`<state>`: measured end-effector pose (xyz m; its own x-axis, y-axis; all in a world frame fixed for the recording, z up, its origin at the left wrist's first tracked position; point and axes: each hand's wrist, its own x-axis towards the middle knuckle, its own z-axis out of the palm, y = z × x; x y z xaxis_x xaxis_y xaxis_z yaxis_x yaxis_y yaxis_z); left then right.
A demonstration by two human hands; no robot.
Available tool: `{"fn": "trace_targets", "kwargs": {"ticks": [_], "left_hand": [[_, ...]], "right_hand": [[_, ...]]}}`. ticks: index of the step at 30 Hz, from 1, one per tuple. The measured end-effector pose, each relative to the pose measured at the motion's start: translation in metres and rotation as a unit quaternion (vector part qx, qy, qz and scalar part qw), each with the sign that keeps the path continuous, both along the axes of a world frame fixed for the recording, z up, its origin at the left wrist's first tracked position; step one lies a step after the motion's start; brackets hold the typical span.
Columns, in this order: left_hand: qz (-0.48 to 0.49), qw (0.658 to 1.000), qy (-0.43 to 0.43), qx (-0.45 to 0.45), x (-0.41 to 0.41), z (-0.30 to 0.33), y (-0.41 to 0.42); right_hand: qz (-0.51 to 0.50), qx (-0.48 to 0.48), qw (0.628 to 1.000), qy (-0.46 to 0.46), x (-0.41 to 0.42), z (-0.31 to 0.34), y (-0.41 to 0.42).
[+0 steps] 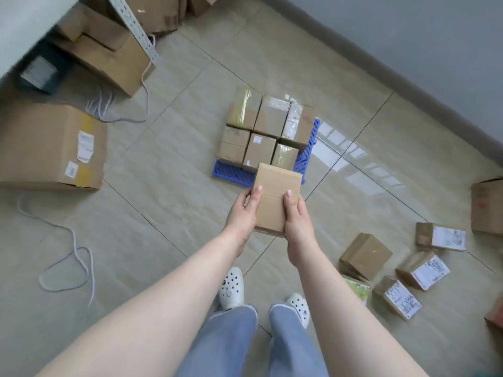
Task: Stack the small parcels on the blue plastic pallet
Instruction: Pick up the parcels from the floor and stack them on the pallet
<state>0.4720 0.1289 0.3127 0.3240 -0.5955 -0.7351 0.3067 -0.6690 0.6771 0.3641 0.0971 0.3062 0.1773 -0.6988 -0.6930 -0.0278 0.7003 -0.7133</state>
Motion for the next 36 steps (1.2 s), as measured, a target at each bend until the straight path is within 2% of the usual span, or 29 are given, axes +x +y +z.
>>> {"fn": "trace_targets", "kwargs": {"ticks": [4,8,15,20,29,36], "left_hand": [[0.014,1.0,0.016,-0.006,0.038,0.003,-0.038],[0.006,1.0,-0.011,-0.004,0.076,-0.008,-0.083],[-0.032,0.999,-0.003,-0.006,0.14,-0.048,-0.158],[-0.059,0.997,-0.04,0.022,0.182,-0.104,-0.194],[-0.125,0.988,-0.084,0.024,0.234,-0.174,-0.277],[-0.116,0.99,-0.073,0.022,0.248,-0.245,-0.314]], "right_hand": [[0.01,-0.003,1.0,-0.013,0.038,0.001,-0.042],[0.037,-0.007,0.999,-0.003,0.071,-0.009,-0.092],[0.064,0.002,0.998,0.013,0.13,-0.038,-0.17],[0.046,0.009,0.999,0.023,0.171,-0.069,-0.204],[-0.004,0.007,0.997,0.079,0.233,-0.162,-0.267],[0.024,0.011,0.992,0.121,0.251,-0.24,-0.309]]}}
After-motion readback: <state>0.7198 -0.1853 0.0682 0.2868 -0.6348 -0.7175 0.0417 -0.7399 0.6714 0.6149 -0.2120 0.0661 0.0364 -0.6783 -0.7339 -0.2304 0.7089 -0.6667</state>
